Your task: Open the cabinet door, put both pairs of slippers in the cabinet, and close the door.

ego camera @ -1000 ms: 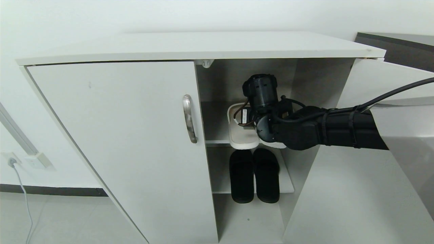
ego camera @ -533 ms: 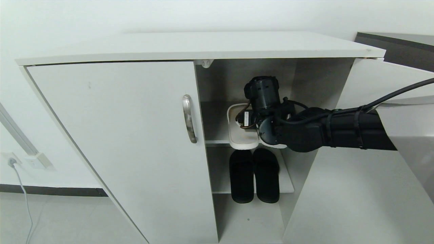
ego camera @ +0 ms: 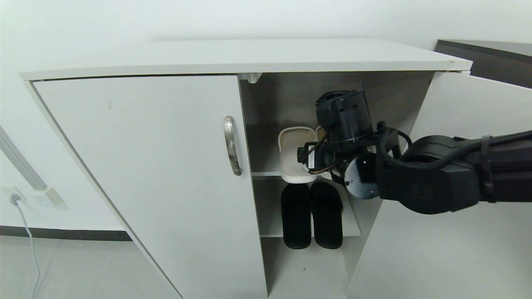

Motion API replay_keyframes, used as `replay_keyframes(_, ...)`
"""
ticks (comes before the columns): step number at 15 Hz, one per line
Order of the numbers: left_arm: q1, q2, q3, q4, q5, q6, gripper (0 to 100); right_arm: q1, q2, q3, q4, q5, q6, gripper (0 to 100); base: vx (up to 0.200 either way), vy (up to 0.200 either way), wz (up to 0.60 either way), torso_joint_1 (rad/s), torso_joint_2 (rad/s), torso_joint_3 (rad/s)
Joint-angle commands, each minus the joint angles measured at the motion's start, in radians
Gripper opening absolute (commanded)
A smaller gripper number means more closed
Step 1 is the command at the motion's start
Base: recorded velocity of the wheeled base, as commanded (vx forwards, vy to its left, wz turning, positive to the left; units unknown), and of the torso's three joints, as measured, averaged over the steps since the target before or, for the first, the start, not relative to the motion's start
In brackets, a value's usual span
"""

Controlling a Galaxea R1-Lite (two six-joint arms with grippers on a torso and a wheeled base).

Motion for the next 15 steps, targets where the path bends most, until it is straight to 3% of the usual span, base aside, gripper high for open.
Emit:
replay_keyframes(1, 0.000, 0.001, 0.000, -0.002, 0.000, 0.000, 0, 0.060, -0.160, 0.177, -0.040, 0.017, 0.006, 100, 0.000, 0.000, 0.00, 0.000, 0.00, 0.000)
replay_keyframes(5, 0.000, 0.001, 0.000, 0.000, 0.000, 0.001, 0, 0.118, -0.254, 0.436, -0.220, 0.100, -0.007, 100, 0.000, 0.000, 0.00, 0.000, 0.00, 0.000)
replay_keyframes(6, 0.000, 0.001, 0.000, 0.000, 0.000, 0.001, 0, 0.115, -0.251, 0.475, -0.267, 0.103, -0.006, 0, 0.000, 0.000, 0.00, 0.000, 0.00, 0.000)
replay_keyframes(15, 0.000, 0.001, 0.000, 0.000, -0.001, 0.001, 0, 0.124, -0.248, 0.521, -0.310, 0.134, -0.007, 0, 0.000, 0.000, 0.00, 0.000, 0.00, 0.000)
